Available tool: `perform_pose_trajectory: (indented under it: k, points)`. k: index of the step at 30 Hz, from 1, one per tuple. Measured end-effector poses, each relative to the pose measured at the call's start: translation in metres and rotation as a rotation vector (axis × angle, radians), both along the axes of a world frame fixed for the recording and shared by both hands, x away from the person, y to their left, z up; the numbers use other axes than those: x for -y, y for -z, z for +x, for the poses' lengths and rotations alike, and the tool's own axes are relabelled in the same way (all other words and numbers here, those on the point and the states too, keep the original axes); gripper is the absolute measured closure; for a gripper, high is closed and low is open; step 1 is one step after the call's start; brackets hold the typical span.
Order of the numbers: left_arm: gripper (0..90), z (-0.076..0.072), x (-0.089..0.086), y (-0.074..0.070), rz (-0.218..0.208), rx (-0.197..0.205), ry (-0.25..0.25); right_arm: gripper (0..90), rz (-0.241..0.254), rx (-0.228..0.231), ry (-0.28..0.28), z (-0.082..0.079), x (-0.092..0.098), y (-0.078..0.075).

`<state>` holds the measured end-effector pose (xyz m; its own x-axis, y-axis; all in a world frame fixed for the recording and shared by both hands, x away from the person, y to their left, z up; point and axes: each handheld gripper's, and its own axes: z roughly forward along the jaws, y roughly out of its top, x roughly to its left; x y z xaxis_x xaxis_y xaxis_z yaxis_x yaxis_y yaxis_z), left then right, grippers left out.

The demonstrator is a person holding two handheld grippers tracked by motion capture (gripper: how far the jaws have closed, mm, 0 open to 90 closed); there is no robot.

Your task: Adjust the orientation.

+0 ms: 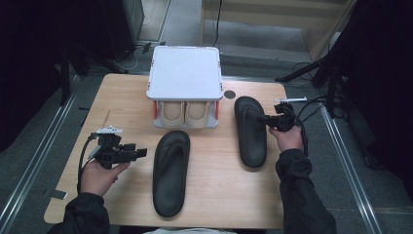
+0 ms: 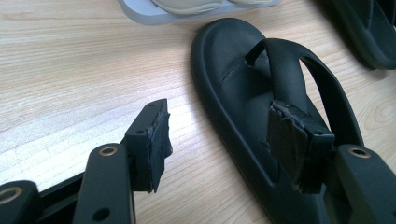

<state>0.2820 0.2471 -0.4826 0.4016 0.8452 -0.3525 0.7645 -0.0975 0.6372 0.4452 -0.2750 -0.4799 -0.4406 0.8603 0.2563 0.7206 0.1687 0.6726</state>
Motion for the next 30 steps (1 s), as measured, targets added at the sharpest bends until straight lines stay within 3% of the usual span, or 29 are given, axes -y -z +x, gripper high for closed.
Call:
perform_pose_trajectory:
  k: [13, 30]
  points:
    - [40.5, 0.005, 0.004, -0.001, 0.003, 0.008, 0.023, 71.3, 0.017, -0.018, -0.030, -0.026, -0.011, -0.017]
    - [42.3, 0.012, 0.014, -0.001, 0.013, 0.021, 0.059, 71.1, 0.010, -0.036, -0.086, -0.068, -0.041, -0.019]
